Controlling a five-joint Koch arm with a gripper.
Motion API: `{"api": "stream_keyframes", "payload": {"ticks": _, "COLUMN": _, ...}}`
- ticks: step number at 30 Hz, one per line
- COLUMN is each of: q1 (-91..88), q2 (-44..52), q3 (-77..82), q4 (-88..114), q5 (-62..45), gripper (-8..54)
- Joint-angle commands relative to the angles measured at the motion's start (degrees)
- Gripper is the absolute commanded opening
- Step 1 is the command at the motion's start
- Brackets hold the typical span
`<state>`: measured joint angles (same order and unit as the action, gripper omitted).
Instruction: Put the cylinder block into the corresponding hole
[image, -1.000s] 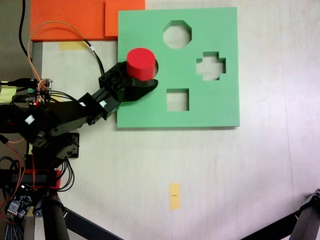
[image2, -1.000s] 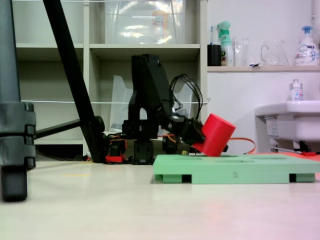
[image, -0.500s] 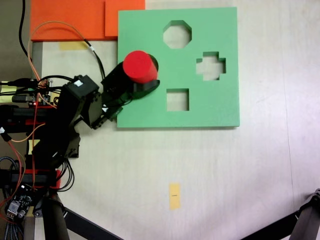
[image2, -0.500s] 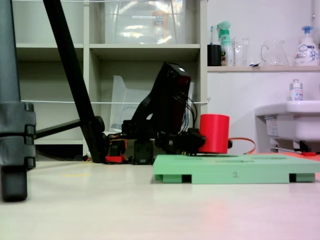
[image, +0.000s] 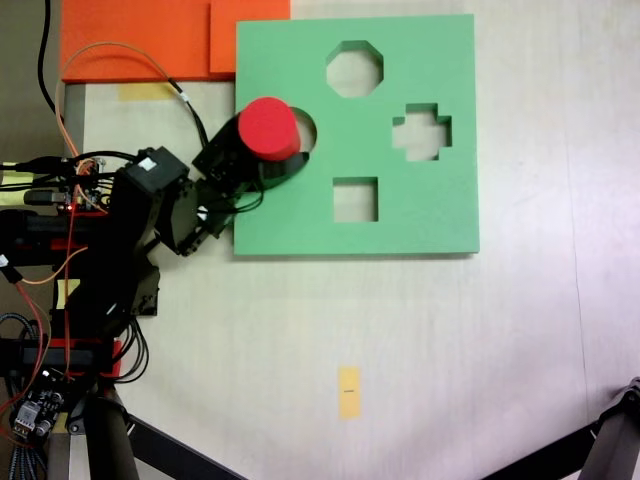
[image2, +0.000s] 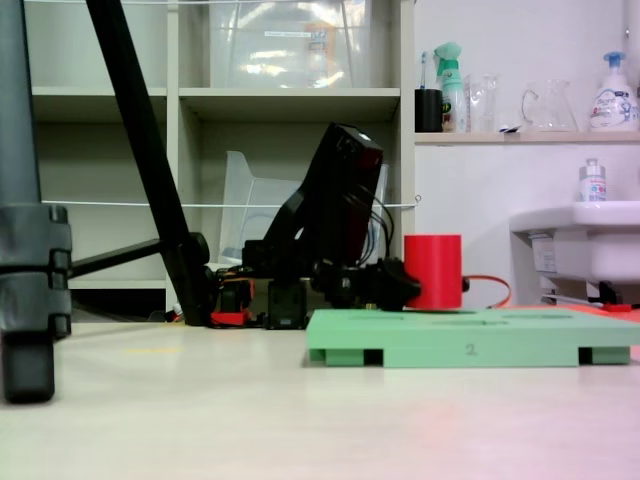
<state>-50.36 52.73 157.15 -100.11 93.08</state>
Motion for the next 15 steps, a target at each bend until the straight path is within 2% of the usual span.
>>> {"api": "stream_keyframes", "payload": {"ticks": 1, "q1": -0.1, "q2": -0.5, "q3": -1.0, "q4": 3.3, "q5": 2.4, "gripper": 41.9}}
{"api": "stream_keyframes", "payload": {"ticks": 12, "q1": 0.4, "q2": 3.8, "q3": -4.7, "q4": 16.7, "q5": 2.1, "gripper": 43.0}}
{"api": "stream_keyframes", "payload": {"ticks": 13, "q1": 0.4, "q2": 3.9, "q3": -4.6, "q4": 16.8, "q5": 2.1, "gripper": 46.1}}
{"api": "stream_keyframes", "payload": {"ticks": 14, "q1": 0.3, "q2": 3.8, "q3": -4.7, "q4": 16.9, "q5": 2.1, "gripper": 51.9}}
{"api": "stream_keyframes", "payload": {"ticks": 15, "q1": 0.2, "q2": 3.9, "q3": -4.5, "q4": 17.1, "q5": 2.1, "gripper": 52.1}}
